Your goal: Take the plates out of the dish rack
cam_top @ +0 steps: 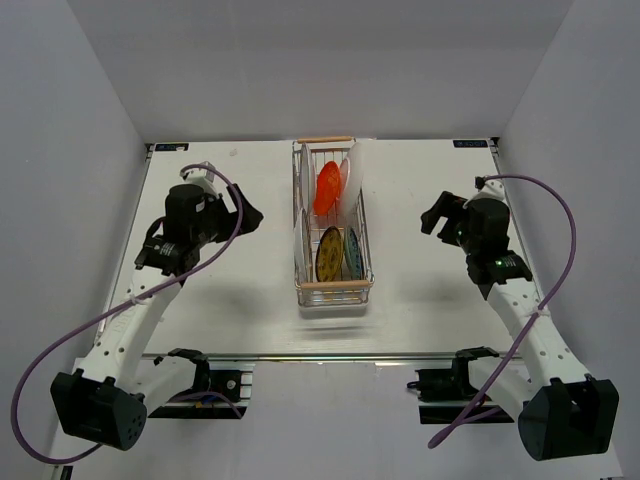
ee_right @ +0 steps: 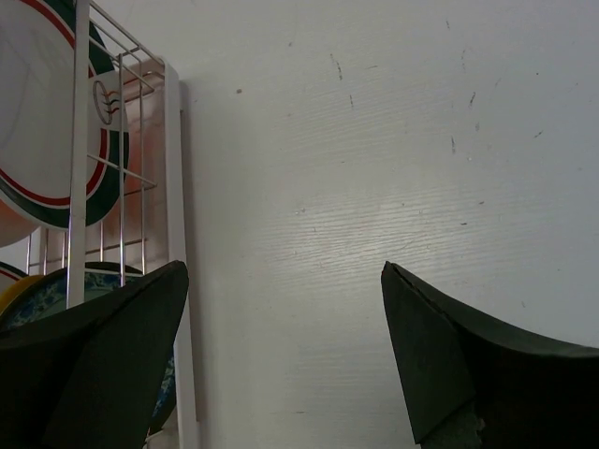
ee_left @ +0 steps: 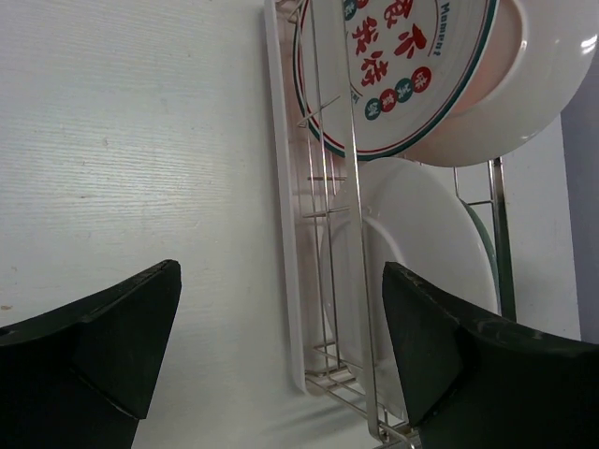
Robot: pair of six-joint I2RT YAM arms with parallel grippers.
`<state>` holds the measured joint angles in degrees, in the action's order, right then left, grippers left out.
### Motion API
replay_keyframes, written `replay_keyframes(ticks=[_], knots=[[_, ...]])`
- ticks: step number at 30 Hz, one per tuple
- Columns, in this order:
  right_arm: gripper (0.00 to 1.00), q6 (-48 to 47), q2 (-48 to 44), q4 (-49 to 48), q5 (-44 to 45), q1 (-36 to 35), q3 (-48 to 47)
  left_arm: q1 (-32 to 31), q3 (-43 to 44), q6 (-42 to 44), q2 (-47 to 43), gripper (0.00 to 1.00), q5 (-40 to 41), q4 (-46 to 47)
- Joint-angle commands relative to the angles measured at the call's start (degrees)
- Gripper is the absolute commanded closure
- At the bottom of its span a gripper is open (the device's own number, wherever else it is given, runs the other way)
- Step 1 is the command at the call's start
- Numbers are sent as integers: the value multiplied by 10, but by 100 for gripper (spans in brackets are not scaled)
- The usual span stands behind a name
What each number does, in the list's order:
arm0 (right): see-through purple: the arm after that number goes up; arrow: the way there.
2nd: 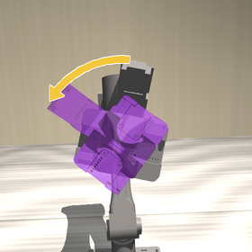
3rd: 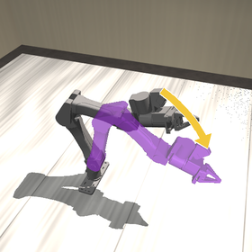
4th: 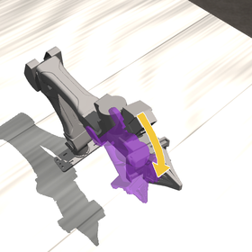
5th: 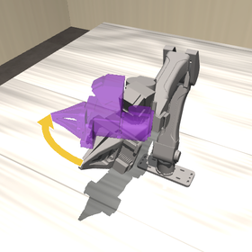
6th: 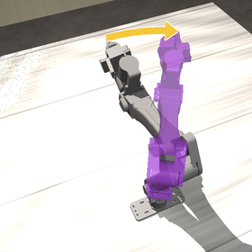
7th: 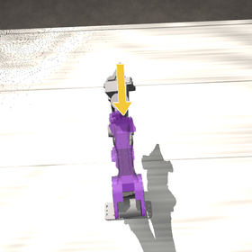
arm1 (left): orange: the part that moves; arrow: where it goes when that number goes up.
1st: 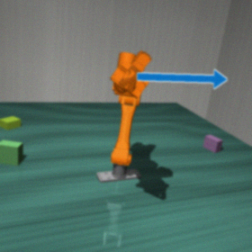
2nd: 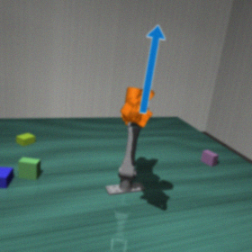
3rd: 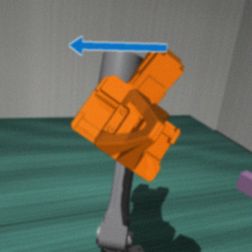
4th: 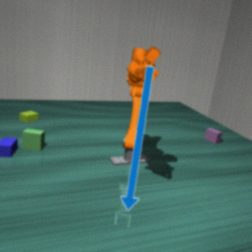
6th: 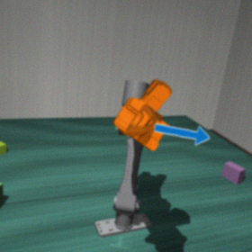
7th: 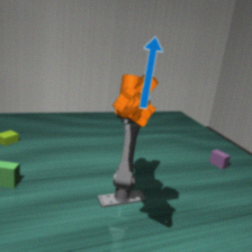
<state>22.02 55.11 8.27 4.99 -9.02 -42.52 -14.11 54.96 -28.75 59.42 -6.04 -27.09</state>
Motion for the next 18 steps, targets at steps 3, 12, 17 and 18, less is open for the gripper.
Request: replay_keyframes(ticks=[3, 12, 17, 18], knots=[[11, -9, 9, 3, 6, 1, -29, -7, 46, -8, -5, 2, -81, -3], [11, 27, 44, 85, 99, 1, -74, -56, 108, -16, 67, 2, -94, -28], [11, 12, 73, 93, 81, 1, -91, -107, 147, -13, 97, 2, -58, -50], [11, 11, 79, 97, 81, 0, -95, -117, 162, -13, 107, 2, -44, -58]])
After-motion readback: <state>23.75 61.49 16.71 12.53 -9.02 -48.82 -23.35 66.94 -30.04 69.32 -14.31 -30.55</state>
